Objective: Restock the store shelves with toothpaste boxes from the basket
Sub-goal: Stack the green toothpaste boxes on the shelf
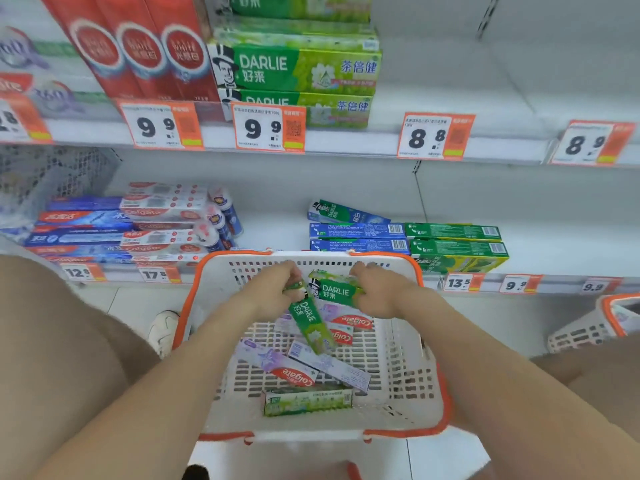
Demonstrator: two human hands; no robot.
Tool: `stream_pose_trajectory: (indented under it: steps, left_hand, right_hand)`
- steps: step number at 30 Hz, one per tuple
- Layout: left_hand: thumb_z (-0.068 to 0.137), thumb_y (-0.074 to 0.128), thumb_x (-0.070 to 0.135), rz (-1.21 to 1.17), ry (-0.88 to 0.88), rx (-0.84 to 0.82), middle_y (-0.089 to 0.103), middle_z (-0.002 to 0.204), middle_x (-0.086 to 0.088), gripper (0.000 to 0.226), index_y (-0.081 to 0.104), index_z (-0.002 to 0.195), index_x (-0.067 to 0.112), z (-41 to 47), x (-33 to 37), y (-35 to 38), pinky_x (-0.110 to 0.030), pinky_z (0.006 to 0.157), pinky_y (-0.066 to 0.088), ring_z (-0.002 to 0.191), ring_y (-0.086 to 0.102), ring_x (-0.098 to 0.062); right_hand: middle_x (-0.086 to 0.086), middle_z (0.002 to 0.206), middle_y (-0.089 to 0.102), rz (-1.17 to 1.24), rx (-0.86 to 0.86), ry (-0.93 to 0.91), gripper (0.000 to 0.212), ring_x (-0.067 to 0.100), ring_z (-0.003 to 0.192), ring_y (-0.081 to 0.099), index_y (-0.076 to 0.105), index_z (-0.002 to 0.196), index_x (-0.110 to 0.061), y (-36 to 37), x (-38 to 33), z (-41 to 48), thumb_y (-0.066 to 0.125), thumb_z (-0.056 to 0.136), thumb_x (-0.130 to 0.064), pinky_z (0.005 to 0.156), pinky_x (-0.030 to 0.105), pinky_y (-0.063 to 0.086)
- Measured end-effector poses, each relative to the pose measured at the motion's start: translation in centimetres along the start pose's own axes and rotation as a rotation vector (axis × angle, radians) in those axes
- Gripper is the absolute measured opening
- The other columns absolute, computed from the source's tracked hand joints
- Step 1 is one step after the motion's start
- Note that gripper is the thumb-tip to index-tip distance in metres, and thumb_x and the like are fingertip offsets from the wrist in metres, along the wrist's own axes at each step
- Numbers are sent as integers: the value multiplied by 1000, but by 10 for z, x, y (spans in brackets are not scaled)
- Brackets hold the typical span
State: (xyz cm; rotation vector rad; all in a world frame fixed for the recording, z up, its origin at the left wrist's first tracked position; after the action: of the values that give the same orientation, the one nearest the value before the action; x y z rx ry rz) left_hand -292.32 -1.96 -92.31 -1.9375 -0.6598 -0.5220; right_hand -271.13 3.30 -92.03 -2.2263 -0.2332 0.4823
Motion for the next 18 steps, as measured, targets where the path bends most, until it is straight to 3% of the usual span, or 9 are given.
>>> stream_pose_trajectory:
  steps: [5,9,12,15,18]
  left_hand:
    - [104,65,30,-23,150,14,62,126,0,32,62,134,20,-19,53,-71,-30,88,52,106,67,-16]
    - [104,65,28,-67,282,75,66,124,1,30,64,133,22,-41,93,-124,-39,97,57,107,69,-16]
    - [105,61,21,-183,345,108,69,120,-6,26,62,131,18,-59,119,-156,-28,88,59,102,72,-15]
    - [106,57,19,-285,412,184,72,118,-9,22,62,127,18,-80,140,-187,-24,87,58,97,71,-13]
    - [108,55,24,-381,498,307,71,120,-7,24,64,129,18,-91,151,-221,-31,95,56,109,68,-21]
  right_hand:
    - [16,111,61,-55,233,-78,36,35,95,60,47,123,-9,-65,-29,-30,48,98,-34,73,40,46]
    - [13,104,62,48,282,-191,43,33,92,60,44,122,-12,-104,-51,-56,48,90,-40,80,45,52]
    - [8,102,64,139,266,-227,29,29,93,59,45,117,-12,-130,-64,-72,54,97,-31,80,42,49]
    - [5,99,67,313,353,-229,37,26,93,63,50,111,-18,-160,-77,-93,47,85,-44,85,45,51]
    - [1,87,65,540,511,-253,18,23,79,60,54,105,-20,-188,-88,-114,53,93,-33,73,40,48]
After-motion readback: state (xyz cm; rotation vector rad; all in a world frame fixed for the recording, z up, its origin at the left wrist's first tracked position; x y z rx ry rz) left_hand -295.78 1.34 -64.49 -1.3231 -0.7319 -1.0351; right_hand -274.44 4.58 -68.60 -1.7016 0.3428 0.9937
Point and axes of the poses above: each hand's wrist, its own z-axis towards the middle knuckle, its own y-axis out of the palm, x = y × z, the point moved 5 cm from there along z, towards the middle knuckle
